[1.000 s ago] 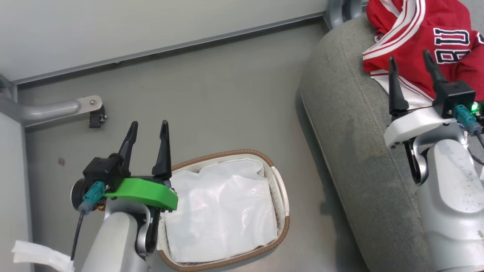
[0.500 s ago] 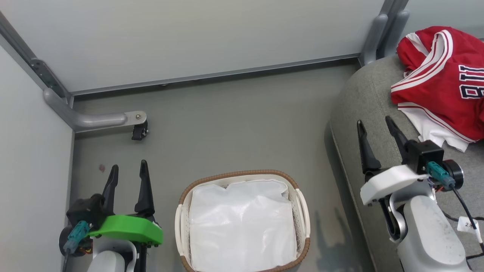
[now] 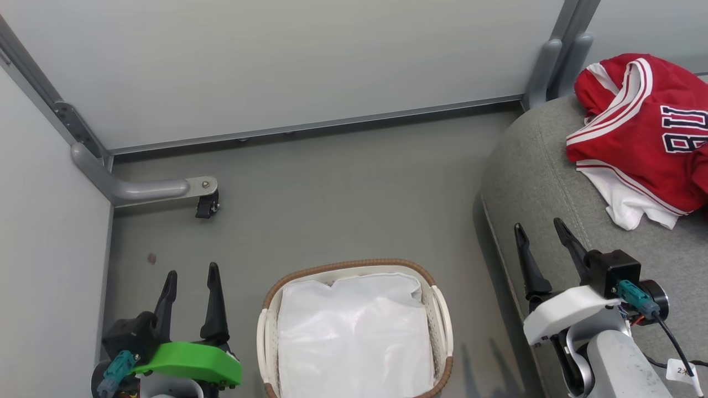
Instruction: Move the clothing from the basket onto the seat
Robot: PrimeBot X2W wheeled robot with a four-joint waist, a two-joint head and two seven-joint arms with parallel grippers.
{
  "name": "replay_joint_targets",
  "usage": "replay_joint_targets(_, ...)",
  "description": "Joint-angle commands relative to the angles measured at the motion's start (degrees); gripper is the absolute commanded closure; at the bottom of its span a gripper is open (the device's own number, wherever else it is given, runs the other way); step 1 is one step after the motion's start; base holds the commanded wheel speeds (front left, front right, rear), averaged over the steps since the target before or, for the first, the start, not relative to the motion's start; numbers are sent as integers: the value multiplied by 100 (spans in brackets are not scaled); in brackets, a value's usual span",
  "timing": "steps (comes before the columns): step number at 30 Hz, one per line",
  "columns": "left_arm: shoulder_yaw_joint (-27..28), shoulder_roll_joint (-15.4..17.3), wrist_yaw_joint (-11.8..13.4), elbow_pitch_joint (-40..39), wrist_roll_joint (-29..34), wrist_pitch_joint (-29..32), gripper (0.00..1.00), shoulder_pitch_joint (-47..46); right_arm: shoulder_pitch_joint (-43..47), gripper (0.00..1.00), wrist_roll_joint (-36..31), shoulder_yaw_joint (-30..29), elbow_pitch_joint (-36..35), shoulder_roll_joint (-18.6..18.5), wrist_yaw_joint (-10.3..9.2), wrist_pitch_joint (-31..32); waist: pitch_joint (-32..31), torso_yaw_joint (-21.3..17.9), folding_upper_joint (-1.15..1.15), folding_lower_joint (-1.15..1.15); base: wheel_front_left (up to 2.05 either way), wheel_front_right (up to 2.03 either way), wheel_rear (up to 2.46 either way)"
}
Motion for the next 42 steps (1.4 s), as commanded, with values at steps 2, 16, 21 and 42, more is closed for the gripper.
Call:
replay_joint_targets(2,4,3,34,-23,-46,0,0,106,112,0,-2,-23,-44,-19,-8,-1,-23,-20,0,0,0,0,0)
replay_joint_targets(16,-7,4,20,40,0,0,0,68,194,0,22,-35,-98,-19,-8,-1,-73,-39,0,0,0,0,0)
replay_joint_targets(21,-1,4,32,50,16,0,0,53,195,0,27,-38,-112,-19,-8,-1,-80,-33,0,0,0,0,0)
replay_joint_targets(42,125,-16,-43,185,-946,293,100,34,287,100,1136,-142,19,35,-1,313,-141,-33,0,0,0,0,0)
